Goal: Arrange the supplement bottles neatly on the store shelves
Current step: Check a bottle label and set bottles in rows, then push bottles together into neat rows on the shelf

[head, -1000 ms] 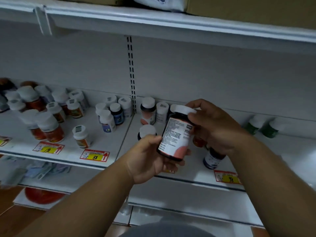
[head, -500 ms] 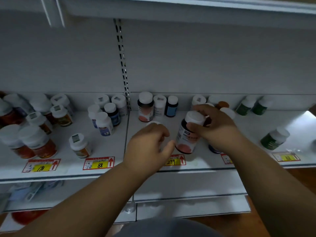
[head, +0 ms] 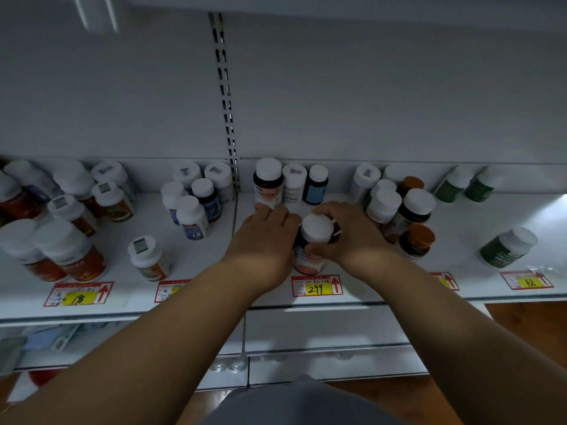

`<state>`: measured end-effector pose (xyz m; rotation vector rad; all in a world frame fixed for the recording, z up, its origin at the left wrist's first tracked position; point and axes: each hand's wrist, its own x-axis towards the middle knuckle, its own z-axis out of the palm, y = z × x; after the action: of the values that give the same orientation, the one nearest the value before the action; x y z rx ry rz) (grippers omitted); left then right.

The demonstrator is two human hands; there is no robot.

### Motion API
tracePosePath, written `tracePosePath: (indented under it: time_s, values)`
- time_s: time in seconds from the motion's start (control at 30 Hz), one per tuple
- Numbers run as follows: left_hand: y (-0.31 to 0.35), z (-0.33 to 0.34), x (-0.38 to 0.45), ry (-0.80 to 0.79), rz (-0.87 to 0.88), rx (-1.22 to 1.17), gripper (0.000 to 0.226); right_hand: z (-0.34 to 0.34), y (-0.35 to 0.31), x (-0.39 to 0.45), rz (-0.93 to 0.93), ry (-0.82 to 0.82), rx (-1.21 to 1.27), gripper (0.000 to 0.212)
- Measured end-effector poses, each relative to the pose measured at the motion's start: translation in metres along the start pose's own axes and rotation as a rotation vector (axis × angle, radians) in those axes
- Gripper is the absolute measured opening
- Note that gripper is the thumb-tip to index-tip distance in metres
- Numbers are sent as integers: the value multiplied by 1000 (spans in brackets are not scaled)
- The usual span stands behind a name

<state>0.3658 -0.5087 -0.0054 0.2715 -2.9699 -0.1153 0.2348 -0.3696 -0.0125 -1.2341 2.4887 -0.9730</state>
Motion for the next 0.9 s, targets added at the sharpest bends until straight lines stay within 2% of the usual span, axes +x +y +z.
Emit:
tracePosePath:
  time_s: [0.27, 0.53, 0.63, 0.73, 0.9]
  values:
    - [0, 4, 0, -3, -7, 44, 52, 4, -4, -6, -11, 21, -1, 62]
    - [3, -5, -3, -3, -16, 12, 65, -14, -10, -23, -13, -13, -22, 68]
    - [17, -17, -5, 145, -16, 1, 69, -38, -6, -31, -35, 86, -17, 57]
    - [48, -30, 10, 306, 29, -15, 60, -67, 9, -39, -87, 251, -1, 41]
    - [119, -32, 57, 355, 135, -105, 47, -129, 62, -50, -151, 423, -3, 22]
